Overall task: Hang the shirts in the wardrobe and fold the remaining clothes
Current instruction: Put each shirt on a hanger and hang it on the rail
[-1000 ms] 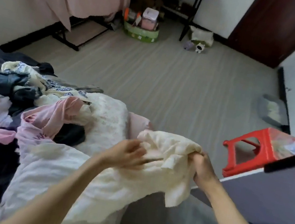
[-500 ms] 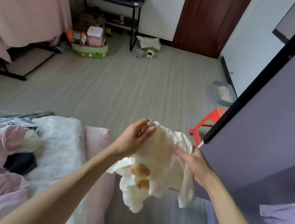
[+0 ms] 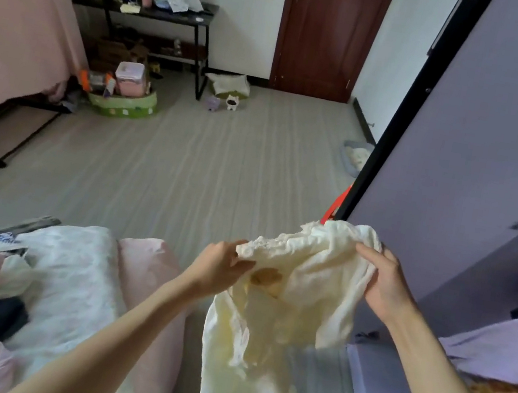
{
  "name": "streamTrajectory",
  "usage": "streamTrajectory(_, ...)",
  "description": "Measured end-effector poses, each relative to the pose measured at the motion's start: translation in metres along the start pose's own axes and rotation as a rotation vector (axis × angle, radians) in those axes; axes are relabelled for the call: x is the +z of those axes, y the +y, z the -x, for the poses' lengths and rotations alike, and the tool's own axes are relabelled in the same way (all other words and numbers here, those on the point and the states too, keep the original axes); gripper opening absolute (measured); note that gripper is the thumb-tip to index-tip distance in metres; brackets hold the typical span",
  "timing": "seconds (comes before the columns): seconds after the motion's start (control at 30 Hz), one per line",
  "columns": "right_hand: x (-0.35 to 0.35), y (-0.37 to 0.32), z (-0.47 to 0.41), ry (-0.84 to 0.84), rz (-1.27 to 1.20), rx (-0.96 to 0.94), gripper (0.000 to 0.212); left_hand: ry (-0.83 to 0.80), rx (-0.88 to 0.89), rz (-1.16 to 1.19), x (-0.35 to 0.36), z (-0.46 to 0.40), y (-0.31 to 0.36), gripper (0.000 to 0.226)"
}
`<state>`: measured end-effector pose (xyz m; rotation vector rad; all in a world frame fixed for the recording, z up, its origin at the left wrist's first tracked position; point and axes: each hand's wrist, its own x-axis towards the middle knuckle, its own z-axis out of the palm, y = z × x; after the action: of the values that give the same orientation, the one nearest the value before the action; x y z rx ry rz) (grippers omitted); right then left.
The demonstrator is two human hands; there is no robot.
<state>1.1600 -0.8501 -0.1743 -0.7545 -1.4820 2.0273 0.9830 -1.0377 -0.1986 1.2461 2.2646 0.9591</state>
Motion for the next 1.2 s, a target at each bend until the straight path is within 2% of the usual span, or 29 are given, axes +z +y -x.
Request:
streamTrajectory(0.03,-0.006,0.001,0.002,-0.084,-0.009,0.040,0.028,0.030,0.040,0.047,0.000,0.001,0.005,0.008)
streamTrajectory(0.07,-0.011,0.003,0.003,-0.142,0.007,0.080,0.037,0.048,0.072,0.078,0.001,0.001,0.011,0.019)
streamTrajectory(0.17,-0.019,0.006,0.007,-0.175,0.174,0.201,0.058,0.057,0.186,0.053,0.007,-0.003,0.026,0.033)
streamTrajectory(0.3,-0.014,0.011,0.018,-0.285,0.488,0.299,0.040,0.017,0.316,-0.002,0.020,-0.012,0.044,0.044)
streamTrajectory(0.33,-0.012,0.013,0.018,-0.246,0.533,0.254,0.029,0.023,0.318,-0.015,0.021,-0.013,0.044,0.044)
streamTrajectory(0.4,-0.019,0.010,0.020,-0.039,0.557,0.081,0.006,0.034,0.293,-0.074,0.026,-0.019,0.044,0.042)
streamTrajectory(0.5,-0.044,-0.008,0.025,0.371,0.433,-0.116,0.018,0.075,0.161,-0.193,0.028,-0.027,0.033,0.030)
streamTrajectory(0.57,-0.064,-0.016,0.032,0.514,0.434,-0.174,0.021,0.084,0.105,-0.234,0.031,-0.029,0.028,0.029)
streamTrajectory(0.67,-0.093,-0.015,0.043,0.663,0.470,-0.180,0.015,0.052,0.097,-0.271,0.037,-0.032,0.030,0.033)
streamTrajectory(0.8,-0.143,-0.012,0.069,0.821,0.501,-0.164,0.019,-0.067,0.123,-0.322,0.053,-0.045,0.050,0.046)
streamTrajectory(0.9,-0.179,-0.009,0.091,0.861,0.504,-0.168,0.019,-0.086,0.130,-0.360,0.071,-0.051,0.077,0.046)
streamTrajectory(1.0,-0.213,-0.008,0.112,0.908,0.562,-0.158,0.018,-0.082,0.237,-0.431,0.099,-0.057,0.108,0.047)
streamTrajectory(1.03,-0.224,-0.008,0.119,0.937,0.591,-0.148,0.017,-0.121,0.280,-0.418,0.109,-0.060,0.117,0.048)
streamTrajectory(1.1,-0.252,-0.010,0.136,1.011,0.618,-0.120,0.016,-0.307,0.365,-0.336,0.137,-0.069,0.141,0.043)
streamTrajectory(1.2,-0.288,-0.012,0.171,1.131,0.621,-0.081,0.020,-0.566,0.446,-0.311,0.182,-0.074,0.181,0.022)
